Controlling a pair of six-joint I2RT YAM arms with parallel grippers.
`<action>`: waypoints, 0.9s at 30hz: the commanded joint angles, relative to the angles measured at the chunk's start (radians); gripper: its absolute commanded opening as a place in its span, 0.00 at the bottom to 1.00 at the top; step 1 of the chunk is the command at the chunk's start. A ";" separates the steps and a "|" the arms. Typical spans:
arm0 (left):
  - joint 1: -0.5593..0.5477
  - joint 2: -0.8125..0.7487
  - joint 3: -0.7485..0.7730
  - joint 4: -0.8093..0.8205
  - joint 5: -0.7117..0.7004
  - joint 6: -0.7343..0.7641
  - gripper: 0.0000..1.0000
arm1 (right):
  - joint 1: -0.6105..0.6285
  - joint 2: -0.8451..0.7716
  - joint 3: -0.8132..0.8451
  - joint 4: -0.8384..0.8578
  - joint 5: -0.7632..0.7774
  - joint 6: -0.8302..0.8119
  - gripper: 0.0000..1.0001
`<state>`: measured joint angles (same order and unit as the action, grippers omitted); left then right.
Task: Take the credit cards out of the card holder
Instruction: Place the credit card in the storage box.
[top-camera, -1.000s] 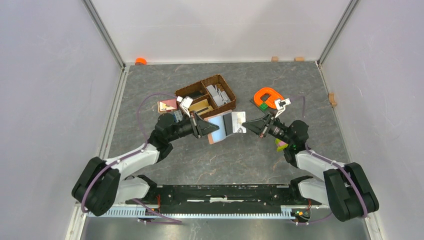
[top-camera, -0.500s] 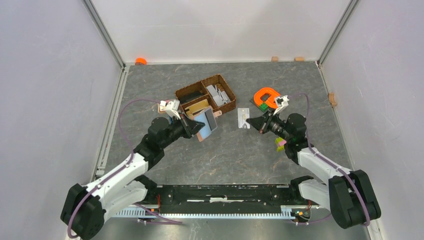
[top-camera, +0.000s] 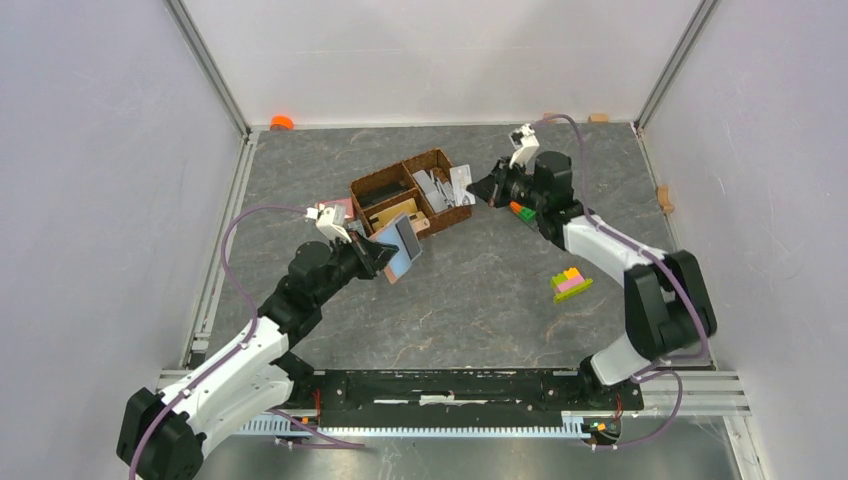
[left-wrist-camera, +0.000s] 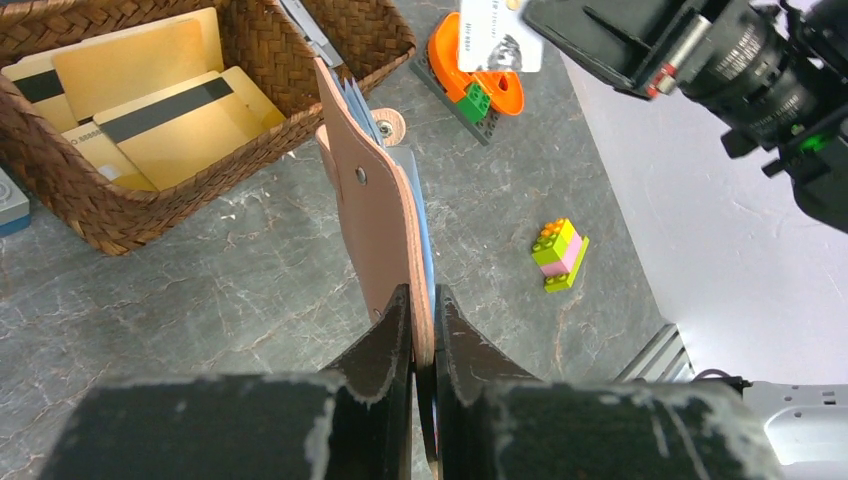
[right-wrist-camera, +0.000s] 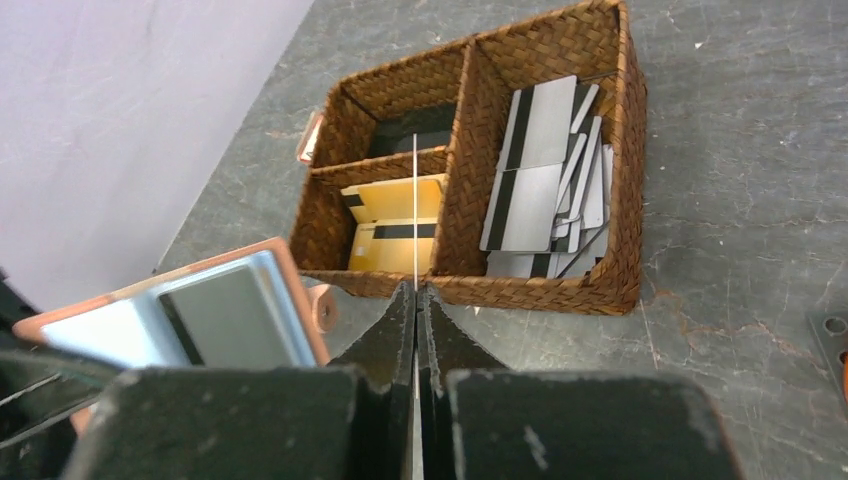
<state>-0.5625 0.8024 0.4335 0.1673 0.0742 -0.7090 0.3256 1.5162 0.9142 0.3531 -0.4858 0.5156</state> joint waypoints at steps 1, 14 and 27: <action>0.002 -0.038 -0.005 0.033 -0.040 0.011 0.02 | 0.014 0.127 0.127 -0.070 0.001 -0.052 0.00; 0.002 -0.096 -0.010 -0.006 -0.098 0.005 0.02 | 0.073 0.482 0.551 -0.224 0.036 -0.119 0.00; 0.002 -0.117 -0.007 -0.018 -0.093 0.006 0.02 | 0.085 0.593 0.701 -0.436 0.071 -0.178 0.00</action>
<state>-0.5621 0.6930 0.4183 0.1043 0.0002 -0.7094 0.4038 2.0872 1.5288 -0.0029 -0.4347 0.3698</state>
